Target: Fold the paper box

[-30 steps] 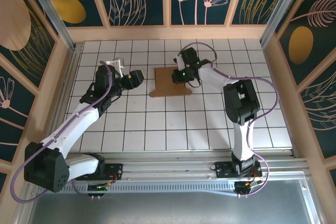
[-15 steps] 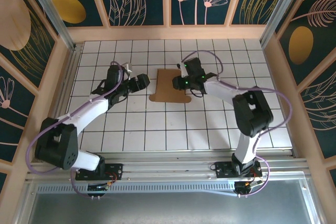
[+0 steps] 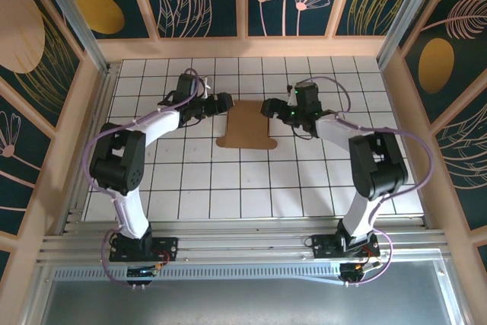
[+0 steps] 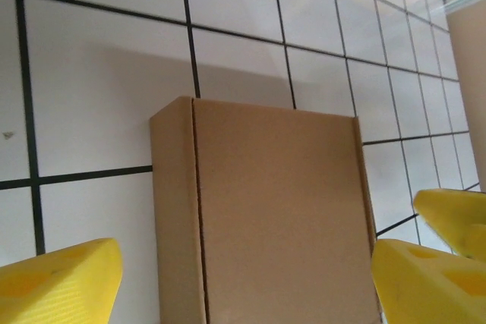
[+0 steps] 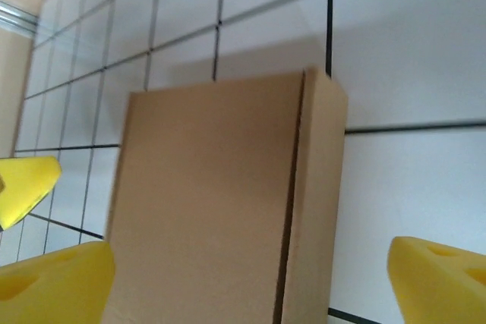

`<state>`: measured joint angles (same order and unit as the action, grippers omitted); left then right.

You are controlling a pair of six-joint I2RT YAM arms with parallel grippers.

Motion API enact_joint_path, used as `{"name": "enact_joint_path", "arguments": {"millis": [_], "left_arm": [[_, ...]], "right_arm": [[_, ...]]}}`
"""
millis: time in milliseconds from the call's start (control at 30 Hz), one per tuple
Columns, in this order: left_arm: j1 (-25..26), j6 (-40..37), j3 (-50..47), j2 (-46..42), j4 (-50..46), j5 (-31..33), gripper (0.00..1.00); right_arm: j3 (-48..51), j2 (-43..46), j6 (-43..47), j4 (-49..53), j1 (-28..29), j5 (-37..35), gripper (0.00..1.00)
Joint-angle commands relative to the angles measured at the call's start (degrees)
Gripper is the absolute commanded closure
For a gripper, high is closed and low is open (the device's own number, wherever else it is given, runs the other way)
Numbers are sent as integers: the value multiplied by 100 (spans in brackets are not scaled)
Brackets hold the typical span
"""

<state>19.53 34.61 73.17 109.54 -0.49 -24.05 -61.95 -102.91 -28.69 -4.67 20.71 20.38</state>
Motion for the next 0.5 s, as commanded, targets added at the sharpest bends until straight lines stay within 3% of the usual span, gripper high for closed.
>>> {"name": "enact_joint_path", "arguments": {"millis": [0,200,300,400,467], "left_arm": [[-31,-183,325,356,-210,-403,14],[-46,-551,503,668,-593,-327,12],[-50,-569,442,634,-588,-334,12],[-65,-578,394,570,-576,-324,12],[-88,-570,369,545,-575,-330,12]], "right_arm": [[-367,-386,-195,47,179,103,14],[-511,-915,-457,-211,285,185,34],[-431,-969,-489,-312,256,109,39],[-213,-959,-578,-577,138,311,55],[-138,-1006,-557,-623,59,475,61]]}}
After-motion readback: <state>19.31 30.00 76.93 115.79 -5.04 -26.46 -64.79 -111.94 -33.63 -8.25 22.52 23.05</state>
